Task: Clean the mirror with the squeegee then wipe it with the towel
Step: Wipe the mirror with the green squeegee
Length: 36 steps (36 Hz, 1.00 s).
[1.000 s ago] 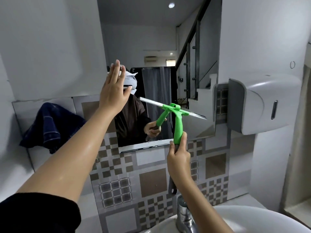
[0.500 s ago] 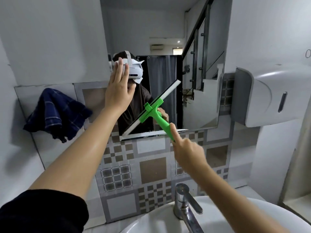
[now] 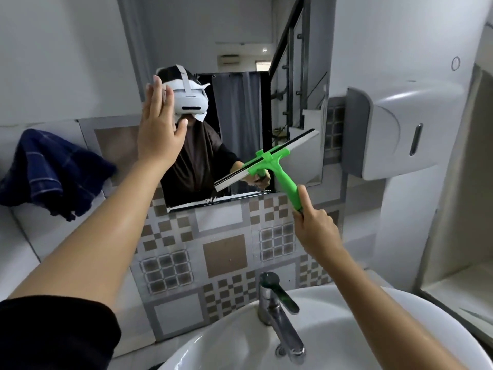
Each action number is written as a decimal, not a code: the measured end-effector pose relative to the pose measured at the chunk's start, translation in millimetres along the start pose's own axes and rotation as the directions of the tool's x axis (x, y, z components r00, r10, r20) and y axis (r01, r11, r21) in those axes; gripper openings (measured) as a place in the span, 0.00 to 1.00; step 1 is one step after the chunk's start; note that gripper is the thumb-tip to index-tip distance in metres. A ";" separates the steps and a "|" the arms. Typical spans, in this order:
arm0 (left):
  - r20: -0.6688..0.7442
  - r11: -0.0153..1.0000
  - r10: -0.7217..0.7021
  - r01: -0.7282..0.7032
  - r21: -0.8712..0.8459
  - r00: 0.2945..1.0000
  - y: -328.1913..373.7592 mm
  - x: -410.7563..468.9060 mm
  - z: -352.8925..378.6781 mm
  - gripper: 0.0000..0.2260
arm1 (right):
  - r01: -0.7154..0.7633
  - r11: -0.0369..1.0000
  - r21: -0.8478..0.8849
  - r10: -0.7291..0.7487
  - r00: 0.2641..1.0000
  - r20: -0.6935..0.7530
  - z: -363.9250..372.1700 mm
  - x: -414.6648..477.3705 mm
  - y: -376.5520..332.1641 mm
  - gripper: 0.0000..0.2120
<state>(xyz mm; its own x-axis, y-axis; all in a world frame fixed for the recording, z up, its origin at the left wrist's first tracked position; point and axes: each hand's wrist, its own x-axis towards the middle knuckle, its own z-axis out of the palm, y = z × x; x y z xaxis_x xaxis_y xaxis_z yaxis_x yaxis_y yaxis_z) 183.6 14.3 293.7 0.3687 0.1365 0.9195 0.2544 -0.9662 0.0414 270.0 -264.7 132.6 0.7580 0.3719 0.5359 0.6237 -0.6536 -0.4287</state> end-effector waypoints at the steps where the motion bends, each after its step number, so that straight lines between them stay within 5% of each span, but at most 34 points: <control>1: 0.000 1.000 -0.003 0.003 -0.002 1.000 0.3 0.2 0.1 0.29 | -0.011 0.999 0.039 0.012 1.000 -0.004 2.0 -2.1 -2.2 0.27; 17: 0.080 0.999 0.039 -0.037 -0.026 0.996 -3.7 -12.5 -5.6 0.32 | -0.210 0.805 0.555 0.235 0.972 0.027 22.5 -15.2 -35.5 0.20; 36: 0.121 0.996 0.084 -0.081 -0.027 0.989 -13.7 -16.9 -6.2 0.32 | -0.310 0.572 0.760 0.399 0.914 0.074 40.1 -24.2 -88.3 0.15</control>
<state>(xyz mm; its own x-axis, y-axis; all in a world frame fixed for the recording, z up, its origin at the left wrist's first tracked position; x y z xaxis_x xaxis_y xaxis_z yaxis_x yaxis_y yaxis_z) 168.3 23.9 280.1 0.4944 0.0809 0.8655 0.1993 -0.9797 -0.0223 204.2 -189.5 128.4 0.9556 0.1281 0.2654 0.2661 0.0117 -0.9639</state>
